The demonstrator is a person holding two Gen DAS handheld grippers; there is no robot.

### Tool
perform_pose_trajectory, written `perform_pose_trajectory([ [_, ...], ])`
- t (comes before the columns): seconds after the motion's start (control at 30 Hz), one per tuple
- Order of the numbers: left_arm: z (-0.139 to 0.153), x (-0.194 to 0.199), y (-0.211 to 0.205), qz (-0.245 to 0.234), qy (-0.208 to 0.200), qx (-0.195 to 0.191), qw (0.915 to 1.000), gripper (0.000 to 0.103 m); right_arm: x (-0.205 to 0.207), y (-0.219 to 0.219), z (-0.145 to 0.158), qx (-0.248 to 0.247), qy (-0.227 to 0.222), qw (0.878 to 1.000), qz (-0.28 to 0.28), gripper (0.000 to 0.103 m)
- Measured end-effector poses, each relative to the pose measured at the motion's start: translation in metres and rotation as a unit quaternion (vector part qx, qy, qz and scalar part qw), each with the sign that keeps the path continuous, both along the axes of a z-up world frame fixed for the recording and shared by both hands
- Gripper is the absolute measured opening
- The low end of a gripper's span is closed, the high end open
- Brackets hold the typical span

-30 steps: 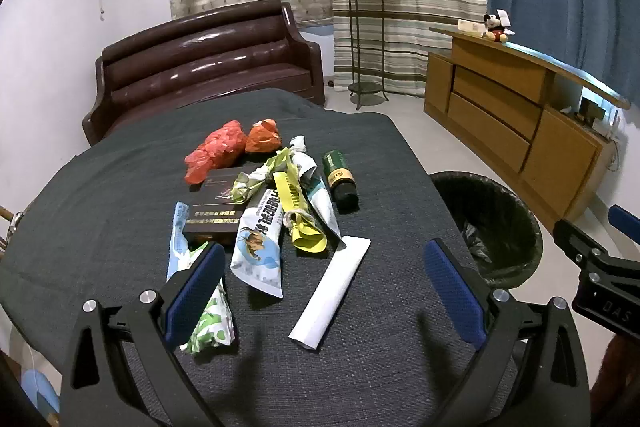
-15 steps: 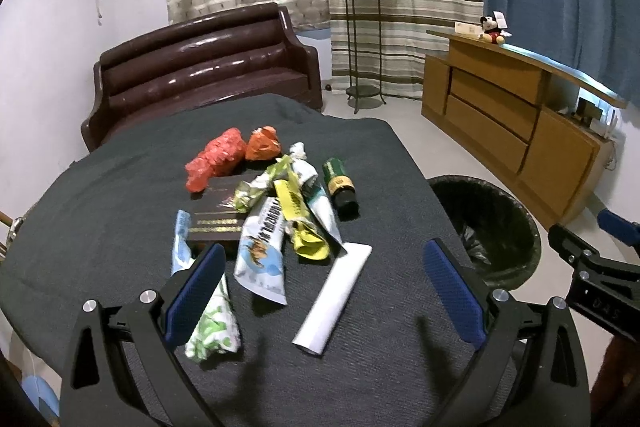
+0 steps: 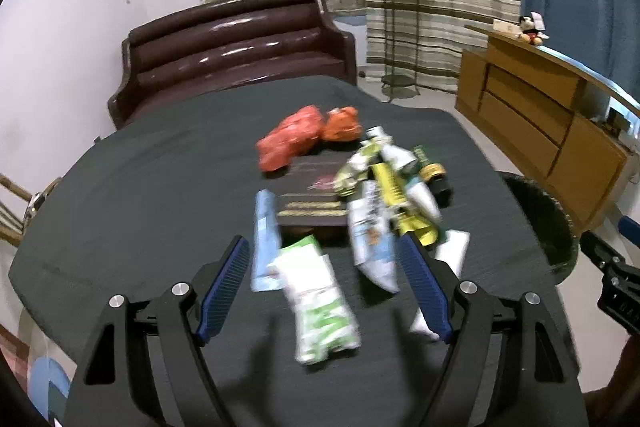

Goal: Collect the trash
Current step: 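Grasp the green-and-white packet with the left gripper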

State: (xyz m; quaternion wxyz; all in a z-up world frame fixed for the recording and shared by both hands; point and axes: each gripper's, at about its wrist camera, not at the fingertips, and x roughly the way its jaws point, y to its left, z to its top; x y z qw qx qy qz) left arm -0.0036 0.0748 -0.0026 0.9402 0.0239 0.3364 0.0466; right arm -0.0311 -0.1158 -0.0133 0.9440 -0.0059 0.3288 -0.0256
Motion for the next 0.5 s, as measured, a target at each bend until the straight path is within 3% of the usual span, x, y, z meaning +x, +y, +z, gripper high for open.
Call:
perform_pose_trajectory([
  [0.27, -0.014, -0.011, 0.035, 0.029, 0.031, -0.023, 0.9988, 0.075, 0.005, 0.024, -0.004, 0.003, 0.008, 1.0, 0.026, 0.081],
  [0.5, -0.02, -0.009, 0.024, 0.012, 0.047, -0.029, 0.9984, 0.075, 0.006, 0.031, -0.007, 0.001, 0.011, 0.999, 0.032, 0.081],
])
